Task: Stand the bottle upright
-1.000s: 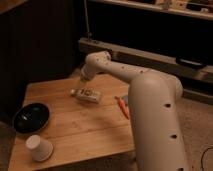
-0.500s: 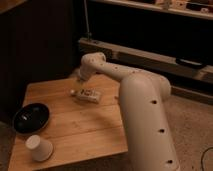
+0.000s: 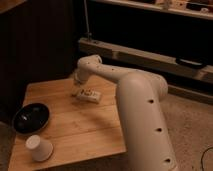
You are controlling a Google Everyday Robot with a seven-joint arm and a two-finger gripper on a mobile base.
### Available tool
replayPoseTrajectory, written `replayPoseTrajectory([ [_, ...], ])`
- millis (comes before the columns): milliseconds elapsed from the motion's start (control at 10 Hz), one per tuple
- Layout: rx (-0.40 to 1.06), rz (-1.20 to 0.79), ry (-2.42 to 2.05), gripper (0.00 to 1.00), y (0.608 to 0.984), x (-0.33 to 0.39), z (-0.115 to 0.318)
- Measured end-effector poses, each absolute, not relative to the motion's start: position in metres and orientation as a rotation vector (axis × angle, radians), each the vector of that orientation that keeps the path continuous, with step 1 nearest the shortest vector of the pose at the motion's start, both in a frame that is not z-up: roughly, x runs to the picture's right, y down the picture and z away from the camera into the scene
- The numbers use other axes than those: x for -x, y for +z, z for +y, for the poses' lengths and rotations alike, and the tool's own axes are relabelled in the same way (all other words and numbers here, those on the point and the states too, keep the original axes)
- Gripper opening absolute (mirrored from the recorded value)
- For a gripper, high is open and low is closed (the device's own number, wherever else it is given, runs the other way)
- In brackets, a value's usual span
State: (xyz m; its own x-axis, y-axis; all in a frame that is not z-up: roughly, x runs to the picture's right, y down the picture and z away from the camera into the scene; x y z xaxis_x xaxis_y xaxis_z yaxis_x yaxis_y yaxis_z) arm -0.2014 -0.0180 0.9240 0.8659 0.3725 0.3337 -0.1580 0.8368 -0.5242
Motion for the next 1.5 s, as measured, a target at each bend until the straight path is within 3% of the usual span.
replayPoseTrajectory([
  [1500,0.522,-0.413,0.280,0.62,0.969,0.216,0.008],
])
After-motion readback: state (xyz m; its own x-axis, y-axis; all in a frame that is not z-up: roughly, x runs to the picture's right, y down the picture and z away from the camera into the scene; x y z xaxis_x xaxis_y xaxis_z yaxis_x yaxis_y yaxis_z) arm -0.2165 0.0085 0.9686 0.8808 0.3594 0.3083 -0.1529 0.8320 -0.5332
